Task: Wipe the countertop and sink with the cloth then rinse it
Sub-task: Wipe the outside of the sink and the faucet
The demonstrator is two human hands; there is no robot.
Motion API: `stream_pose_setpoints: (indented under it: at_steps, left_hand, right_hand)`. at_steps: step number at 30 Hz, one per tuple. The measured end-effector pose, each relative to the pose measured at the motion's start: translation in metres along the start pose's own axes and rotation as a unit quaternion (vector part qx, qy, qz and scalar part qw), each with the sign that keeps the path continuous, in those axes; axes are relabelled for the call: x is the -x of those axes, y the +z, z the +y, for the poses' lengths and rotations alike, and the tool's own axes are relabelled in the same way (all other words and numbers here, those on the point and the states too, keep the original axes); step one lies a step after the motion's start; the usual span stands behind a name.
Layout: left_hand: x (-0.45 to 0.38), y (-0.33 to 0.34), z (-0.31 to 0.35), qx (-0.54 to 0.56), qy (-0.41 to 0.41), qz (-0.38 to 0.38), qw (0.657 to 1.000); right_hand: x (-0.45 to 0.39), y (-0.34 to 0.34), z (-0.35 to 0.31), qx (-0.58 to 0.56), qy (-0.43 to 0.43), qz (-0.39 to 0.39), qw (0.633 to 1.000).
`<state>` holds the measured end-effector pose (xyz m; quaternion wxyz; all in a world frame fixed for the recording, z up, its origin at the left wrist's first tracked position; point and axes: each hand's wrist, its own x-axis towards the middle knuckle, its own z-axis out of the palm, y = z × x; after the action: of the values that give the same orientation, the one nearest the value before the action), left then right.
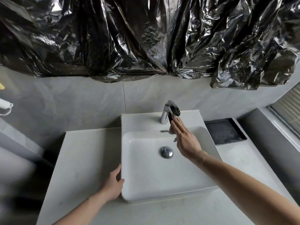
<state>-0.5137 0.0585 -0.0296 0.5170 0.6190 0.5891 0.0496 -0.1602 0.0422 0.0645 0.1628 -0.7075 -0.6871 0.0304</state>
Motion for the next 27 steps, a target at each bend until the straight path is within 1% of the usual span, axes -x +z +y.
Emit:
stream_pose_setpoints:
  at_steps: [3, 6, 9, 12, 15, 17, 19, 21, 23, 25, 27]
  left_hand:
    - [-0.002, 0.003, -0.001, 0.007, 0.004, 0.004, 1.000]
    - [-0.005, 0.005, -0.004, 0.013, 0.003, 0.006, 1.000]
    - [-0.007, 0.005, -0.007, 0.005, 0.006, 0.012, 1.000]
    - [-0.010, 0.006, -0.011, 0.006, 0.010, 0.009, 1.000]
    - [-0.011, 0.006, -0.014, 0.015, 0.009, 0.011, 1.000]
    - [-0.011, 0.007, -0.015, 0.023, 0.006, 0.009, 1.000]
    - [-0.011, 0.007, -0.015, 0.027, 0.005, 0.010, 1.000]
    - [-0.011, 0.008, -0.016, 0.033, 0.007, 0.009, 0.999]
    - [-0.010, 0.007, -0.016, 0.036, 0.001, 0.005, 0.999]
    - [-0.011, 0.006, -0.017, 0.043, -0.004, -0.001, 0.999]
    - [-0.012, 0.005, -0.020, 0.044, -0.001, -0.003, 0.999]
  right_hand:
    - [0.006, 0.000, 0.004, 0.008, -0.019, 0.001, 1.000]
    - [-0.010, 0.004, -0.001, 0.028, -0.023, 0.010, 0.999]
    - [-0.037, 0.007, -0.008, 0.045, -0.006, 0.010, 0.999]
    - [-0.051, 0.013, -0.013, 0.027, 0.026, 0.018, 0.999]
    - [-0.044, 0.015, -0.017, -0.016, 0.039, 0.062, 0.997]
    - [-0.028, 0.013, -0.019, -0.074, 0.067, 0.095, 0.990]
    - [-0.010, 0.005, -0.024, -0.149, 0.104, 0.112, 0.977]
    - [-0.001, -0.005, -0.031, -0.250, 0.164, 0.112, 0.948]
    - [-0.006, -0.008, -0.031, -0.366, 0.249, 0.115, 0.889]
    - [-0.016, 0.000, -0.022, -0.474, 0.327, 0.103, 0.811]
    - [-0.028, 0.009, -0.013, -0.573, 0.403, 0.072, 0.710]
